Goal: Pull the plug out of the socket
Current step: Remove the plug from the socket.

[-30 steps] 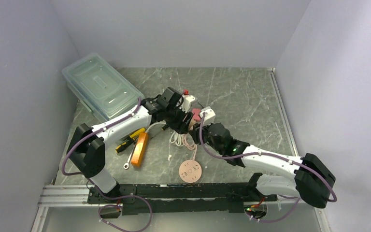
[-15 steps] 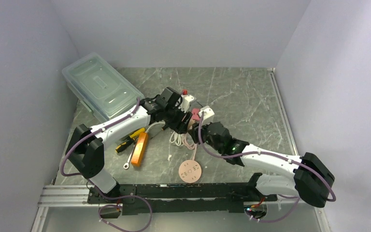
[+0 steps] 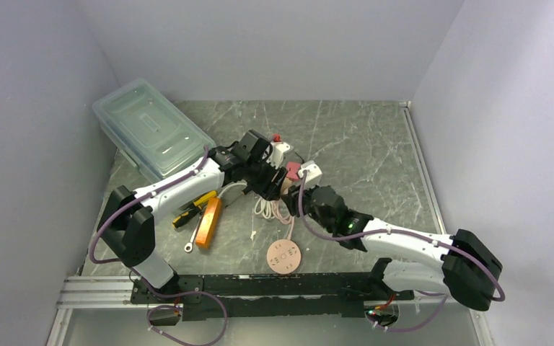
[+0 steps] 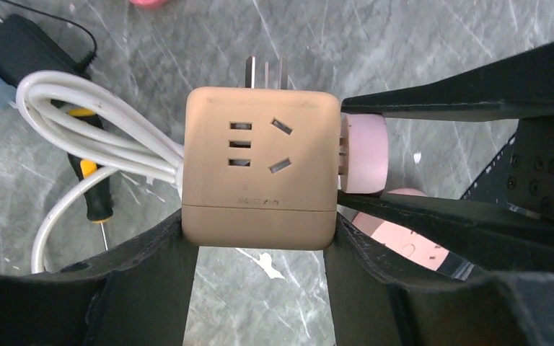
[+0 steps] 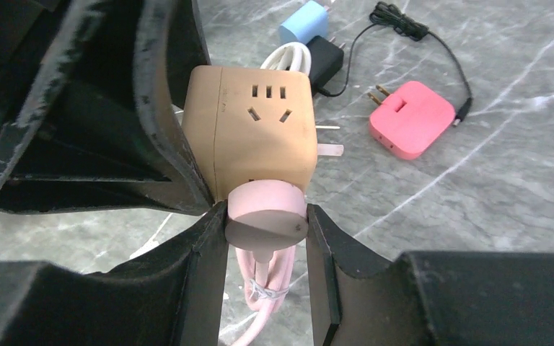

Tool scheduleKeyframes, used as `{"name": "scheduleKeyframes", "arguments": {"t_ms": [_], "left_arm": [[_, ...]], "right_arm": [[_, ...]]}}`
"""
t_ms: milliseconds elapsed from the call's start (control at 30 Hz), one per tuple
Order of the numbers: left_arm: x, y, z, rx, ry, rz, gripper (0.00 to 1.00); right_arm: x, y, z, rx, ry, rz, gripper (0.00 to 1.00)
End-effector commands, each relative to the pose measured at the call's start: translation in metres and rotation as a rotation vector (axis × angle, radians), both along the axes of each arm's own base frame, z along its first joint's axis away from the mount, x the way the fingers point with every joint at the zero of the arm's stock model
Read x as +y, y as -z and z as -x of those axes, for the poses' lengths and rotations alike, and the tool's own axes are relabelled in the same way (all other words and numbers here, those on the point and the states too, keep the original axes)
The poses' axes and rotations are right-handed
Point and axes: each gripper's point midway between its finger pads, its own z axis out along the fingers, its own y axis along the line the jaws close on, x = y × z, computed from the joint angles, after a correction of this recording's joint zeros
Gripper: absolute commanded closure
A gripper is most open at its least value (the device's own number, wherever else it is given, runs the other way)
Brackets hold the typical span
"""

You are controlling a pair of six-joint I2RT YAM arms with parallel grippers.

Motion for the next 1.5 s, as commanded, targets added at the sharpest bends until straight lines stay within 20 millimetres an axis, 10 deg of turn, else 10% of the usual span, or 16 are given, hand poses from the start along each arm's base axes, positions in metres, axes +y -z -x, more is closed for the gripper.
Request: {"name": "scheduleKeyframes", "arguments": {"t_ms": [0,833,1133,1467], "left_arm": [[0.006,-0.016,-0.021,-0.090,-0.054,0.011,1.00],[0.006,-0.022,-0.019,-0.096,-0.044,0.037,1.00],[0.002,-0.047,-0.012,-0.043,-0.008,0.170,0.30],[0.003,-0.066,-0.003,0.023,0.066,0.293,0.13]], "right_arm": [[0.011,-0.049,0.002,-0.187,0.098,-0.018,1.00],[0.015,-0.050,0.009,-0.049,-0.219,-0.221,1.00],[0.004,-0.056,0.009,-0.088,-0.187,-0.215,1.00],[0.003,-0.058,0.011,-0.101,-0.192,-0.219,1.00]]}}
